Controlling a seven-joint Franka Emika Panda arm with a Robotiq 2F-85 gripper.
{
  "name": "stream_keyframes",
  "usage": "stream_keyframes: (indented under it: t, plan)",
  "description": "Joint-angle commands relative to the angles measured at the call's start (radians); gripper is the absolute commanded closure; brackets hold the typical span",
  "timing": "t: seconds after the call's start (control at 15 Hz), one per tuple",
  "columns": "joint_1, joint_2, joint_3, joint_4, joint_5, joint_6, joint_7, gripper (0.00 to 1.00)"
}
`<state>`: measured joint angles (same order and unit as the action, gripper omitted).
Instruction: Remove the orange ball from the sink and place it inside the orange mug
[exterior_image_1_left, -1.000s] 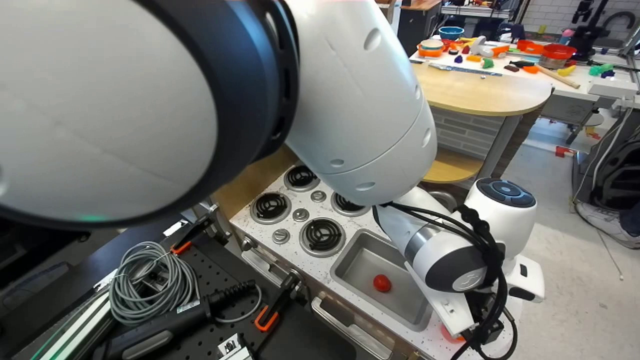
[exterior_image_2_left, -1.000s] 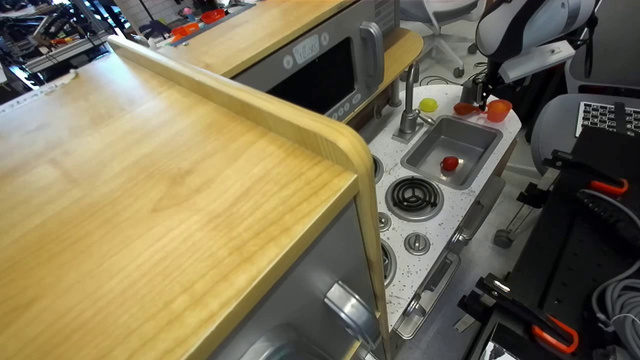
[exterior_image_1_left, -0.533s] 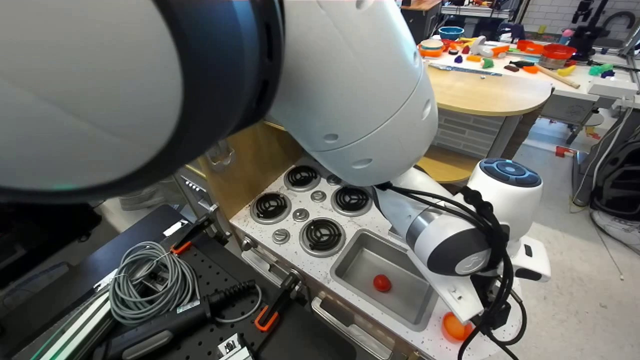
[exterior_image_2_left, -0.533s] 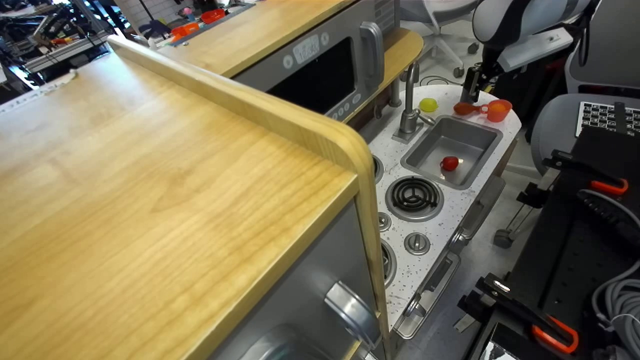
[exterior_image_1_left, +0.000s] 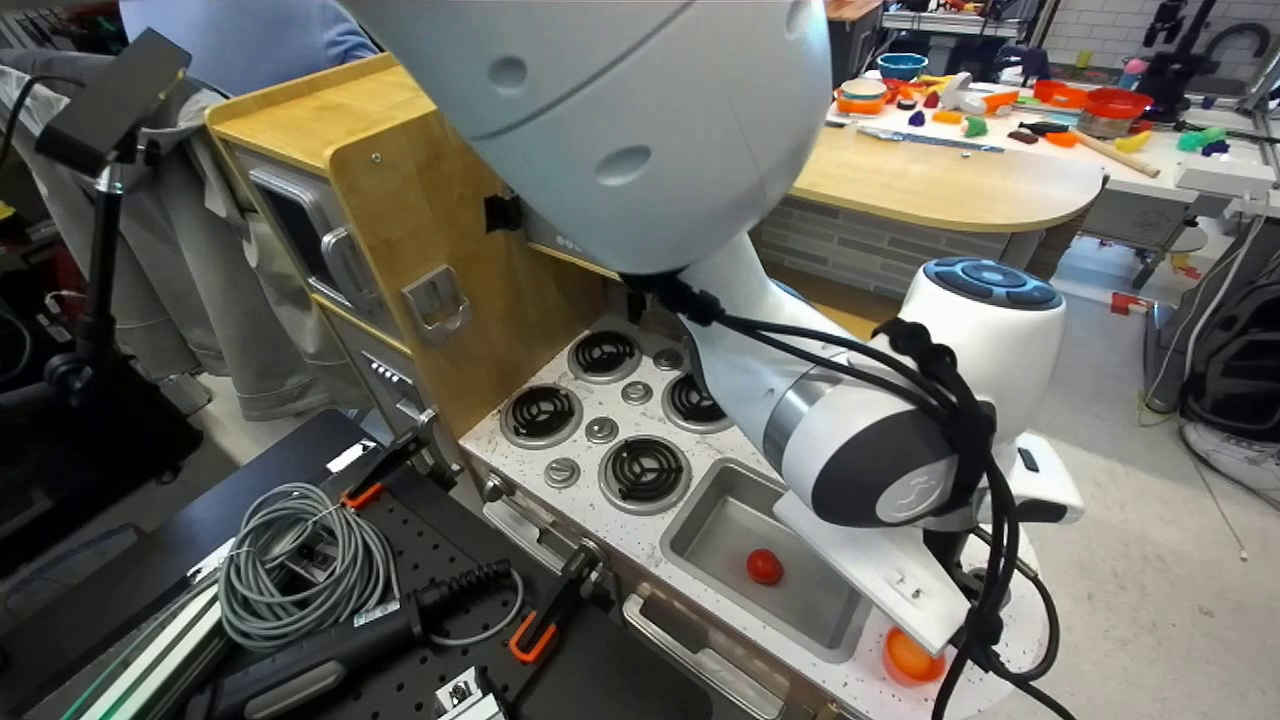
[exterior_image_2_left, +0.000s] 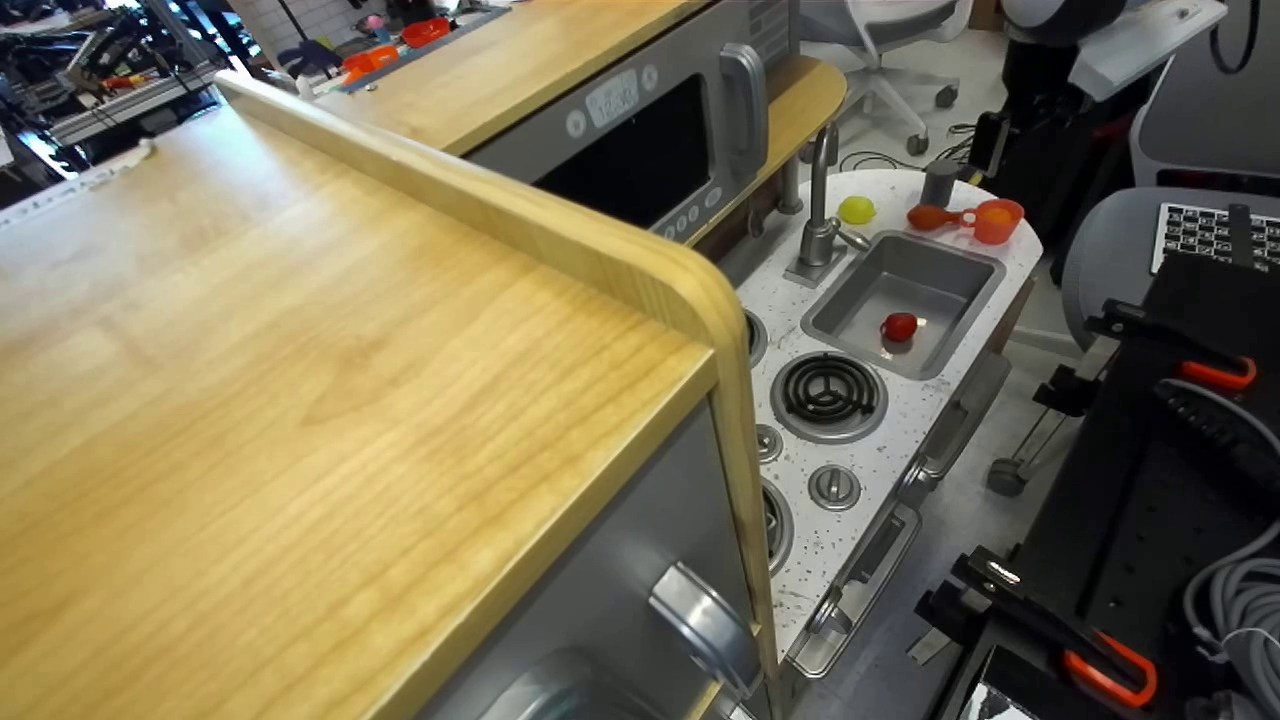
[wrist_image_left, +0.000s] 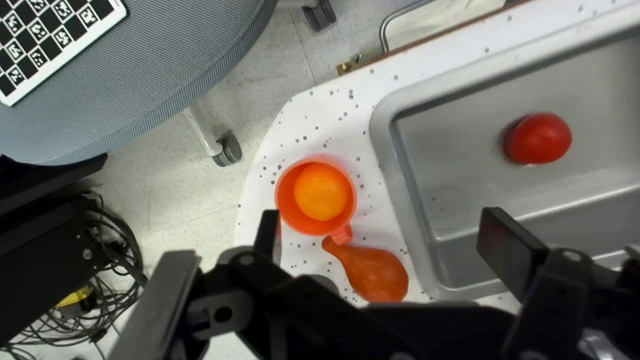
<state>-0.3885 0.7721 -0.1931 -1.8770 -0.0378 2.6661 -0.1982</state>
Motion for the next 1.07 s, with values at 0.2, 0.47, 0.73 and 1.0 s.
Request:
stream_keyframes:
  t: [0.2,0.47,0.73,1.0]
  plan:
    - [-0.018,-0.231,0.034,-0.276,-0.107,-0.068,-0.249,0.00]
    - [0.000,-0.199,0.012,-0.255,-0.102,-0.100,-0.221,0.00]
    - [-0.001,-0.202,0.012,-0.265,-0.103,-0.100,-0.229,0.00]
    - [-0.001,-0.202,0.012,-0.265,-0.103,-0.100,-0.230,0.00]
